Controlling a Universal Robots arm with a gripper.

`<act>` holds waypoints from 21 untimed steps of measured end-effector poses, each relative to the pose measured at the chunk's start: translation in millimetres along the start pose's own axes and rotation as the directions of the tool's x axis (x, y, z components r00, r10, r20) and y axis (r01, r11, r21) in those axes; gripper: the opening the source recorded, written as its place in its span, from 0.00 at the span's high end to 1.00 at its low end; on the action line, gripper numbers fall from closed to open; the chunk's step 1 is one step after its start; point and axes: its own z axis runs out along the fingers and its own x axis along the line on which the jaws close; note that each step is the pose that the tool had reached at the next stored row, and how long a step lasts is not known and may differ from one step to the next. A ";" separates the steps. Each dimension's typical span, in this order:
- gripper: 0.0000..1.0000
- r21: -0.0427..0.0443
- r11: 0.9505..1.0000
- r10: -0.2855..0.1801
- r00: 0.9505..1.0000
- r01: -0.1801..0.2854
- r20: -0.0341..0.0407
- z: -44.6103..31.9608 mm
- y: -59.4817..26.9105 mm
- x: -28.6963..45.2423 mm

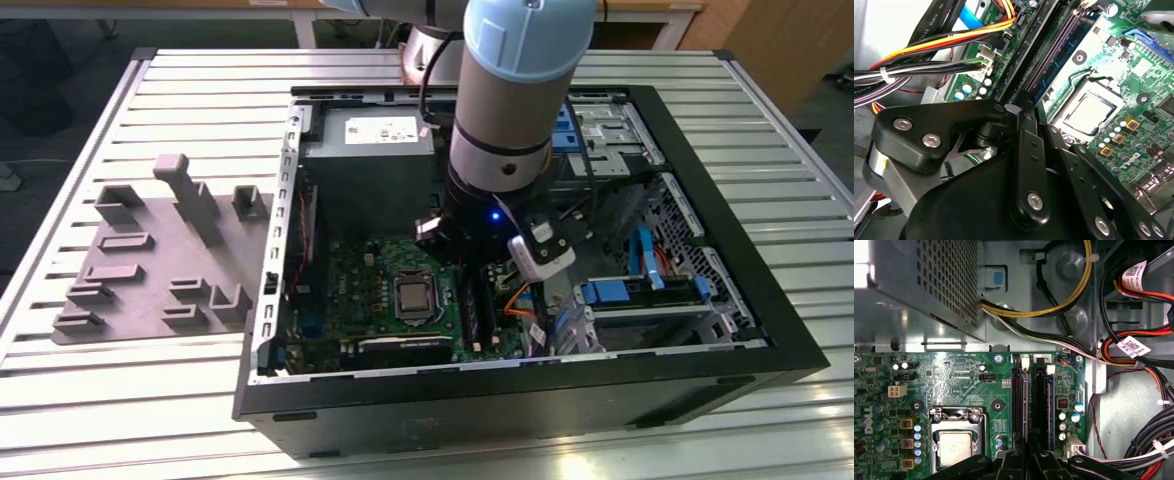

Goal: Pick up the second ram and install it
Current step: 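Insert the second ram into the second slot, then press down the second ram until it locks into place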

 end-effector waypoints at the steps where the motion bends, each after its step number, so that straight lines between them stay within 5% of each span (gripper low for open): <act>1: 0.86 -0.001 1.000 -0.001 1.000 0.001 0.000 0.2 0.0 -0.1; 21: 0.86 -0.003 1.000 -0.012 1.000 0.012 -0.001 1.9 0.8 -0.3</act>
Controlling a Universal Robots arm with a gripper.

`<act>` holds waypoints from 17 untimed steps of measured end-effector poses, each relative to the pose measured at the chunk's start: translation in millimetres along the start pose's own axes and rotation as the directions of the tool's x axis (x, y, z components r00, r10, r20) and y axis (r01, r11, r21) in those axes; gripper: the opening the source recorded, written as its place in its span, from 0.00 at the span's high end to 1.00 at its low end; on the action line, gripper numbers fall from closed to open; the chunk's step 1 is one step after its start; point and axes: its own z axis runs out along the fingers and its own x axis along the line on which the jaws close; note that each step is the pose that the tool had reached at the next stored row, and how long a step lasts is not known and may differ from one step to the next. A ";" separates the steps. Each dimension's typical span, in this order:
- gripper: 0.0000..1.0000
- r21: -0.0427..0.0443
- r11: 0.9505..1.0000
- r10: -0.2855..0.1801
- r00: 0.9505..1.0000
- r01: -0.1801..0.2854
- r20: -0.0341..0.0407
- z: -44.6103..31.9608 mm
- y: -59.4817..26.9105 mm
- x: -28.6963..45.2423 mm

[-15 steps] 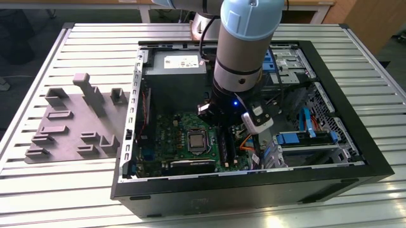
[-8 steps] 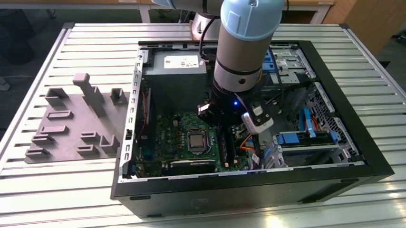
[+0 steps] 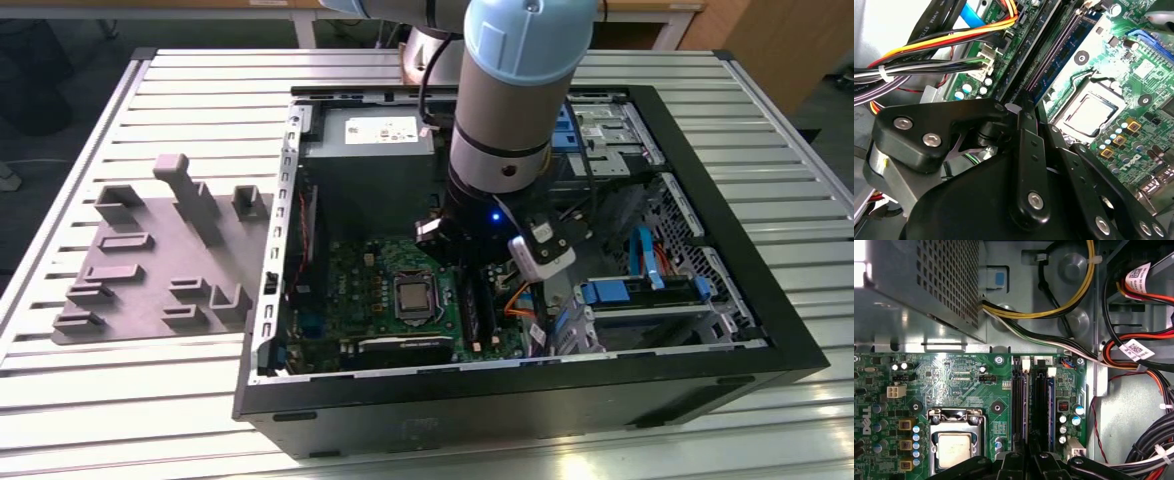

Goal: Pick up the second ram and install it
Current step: 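Press down the second ram until it locks into place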

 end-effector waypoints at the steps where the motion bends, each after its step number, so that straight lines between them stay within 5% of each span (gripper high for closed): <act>1: 0.86 0.000 1.000 -0.001 1.000 0.001 0.000 0.0 0.0 0.0; 17: 0.86 -0.001 1.000 -0.010 1.000 0.010 -0.001 4.5 0.0 -0.3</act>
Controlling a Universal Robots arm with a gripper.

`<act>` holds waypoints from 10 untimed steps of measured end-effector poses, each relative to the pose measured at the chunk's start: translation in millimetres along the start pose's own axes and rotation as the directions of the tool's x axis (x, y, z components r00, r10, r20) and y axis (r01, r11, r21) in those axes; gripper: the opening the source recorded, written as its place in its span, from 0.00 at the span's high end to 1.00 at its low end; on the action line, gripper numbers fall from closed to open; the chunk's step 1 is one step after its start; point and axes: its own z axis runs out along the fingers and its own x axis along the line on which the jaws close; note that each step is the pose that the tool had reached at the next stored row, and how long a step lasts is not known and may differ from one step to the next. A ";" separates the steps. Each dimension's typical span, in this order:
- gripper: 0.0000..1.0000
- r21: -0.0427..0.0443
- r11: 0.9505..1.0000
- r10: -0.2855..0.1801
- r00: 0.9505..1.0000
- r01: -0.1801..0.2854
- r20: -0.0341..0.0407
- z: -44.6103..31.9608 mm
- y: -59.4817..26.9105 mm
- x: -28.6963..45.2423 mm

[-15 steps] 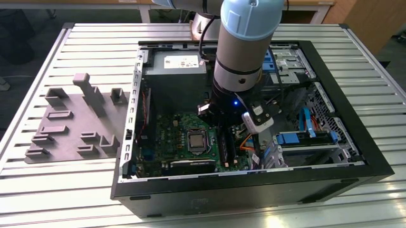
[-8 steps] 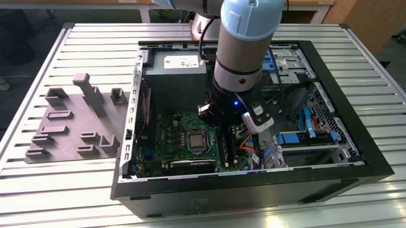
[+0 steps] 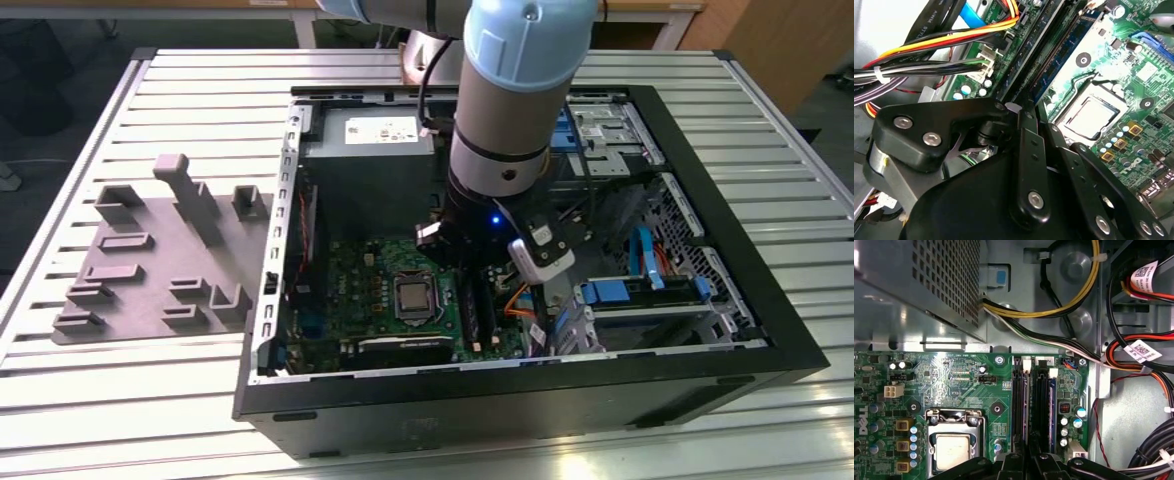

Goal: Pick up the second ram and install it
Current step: 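Press down the second ram until it locks into place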

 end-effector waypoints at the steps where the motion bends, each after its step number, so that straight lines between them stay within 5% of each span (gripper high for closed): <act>1: 0.86 0.000 1.000 0.000 1.000 0.000 0.000 0.0 0.0 0.0; 10: 0.85 -0.001 1.000 0.000 1.000 0.000 0.000 0.6 0.1 0.0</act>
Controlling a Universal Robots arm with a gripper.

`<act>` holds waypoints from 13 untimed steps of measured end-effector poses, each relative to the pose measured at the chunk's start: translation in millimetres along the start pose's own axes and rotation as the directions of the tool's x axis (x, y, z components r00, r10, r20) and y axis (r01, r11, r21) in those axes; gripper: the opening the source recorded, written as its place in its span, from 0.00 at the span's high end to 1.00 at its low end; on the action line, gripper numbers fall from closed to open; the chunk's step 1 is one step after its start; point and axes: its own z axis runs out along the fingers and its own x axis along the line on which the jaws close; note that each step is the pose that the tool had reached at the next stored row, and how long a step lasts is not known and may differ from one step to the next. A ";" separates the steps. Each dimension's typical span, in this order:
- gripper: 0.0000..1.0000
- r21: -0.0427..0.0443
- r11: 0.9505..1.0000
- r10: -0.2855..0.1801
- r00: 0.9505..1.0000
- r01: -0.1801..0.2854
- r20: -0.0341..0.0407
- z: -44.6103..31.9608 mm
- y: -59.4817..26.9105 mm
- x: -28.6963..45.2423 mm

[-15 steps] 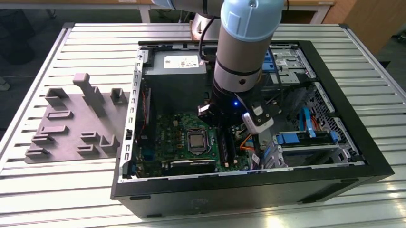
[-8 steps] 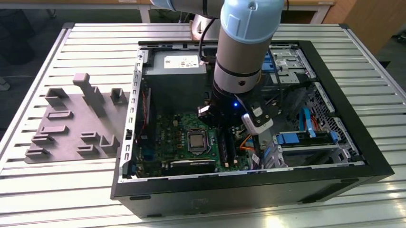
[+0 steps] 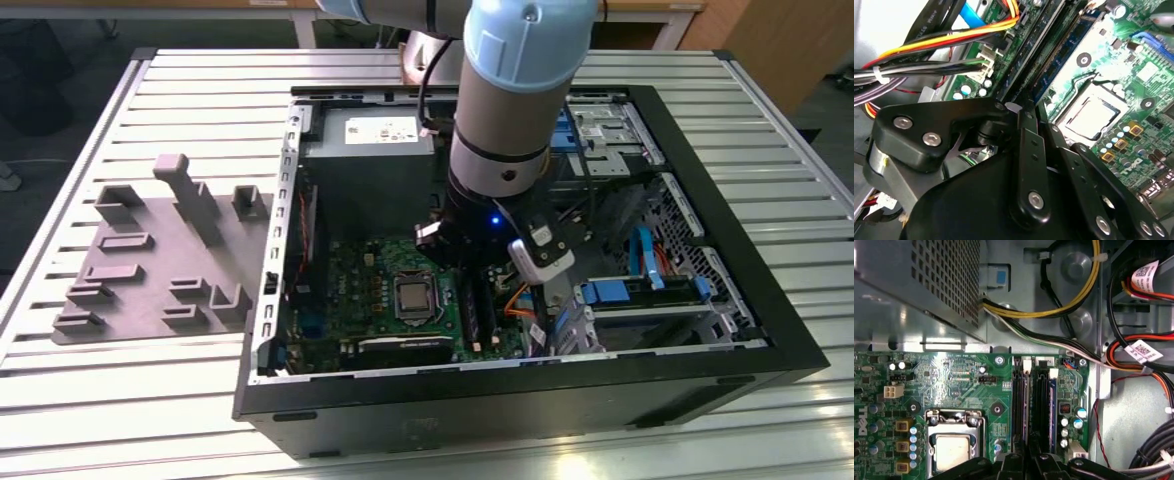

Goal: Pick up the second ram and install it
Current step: 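Press down the second ram until it locks into place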

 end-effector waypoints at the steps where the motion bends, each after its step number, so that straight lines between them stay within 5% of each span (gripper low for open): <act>1: 0.85 0.000 1.000 0.000 1.000 0.000 0.000 0.0 0.0 0.0; 5: 0.78 0.001 1.000 0.000 1.000 0.000 0.000 -4.6 -0.1 0.1; 13: 0.78 0.001 1.000 0.000 1.000 0.000 0.000 -34.9 -0.1 0.4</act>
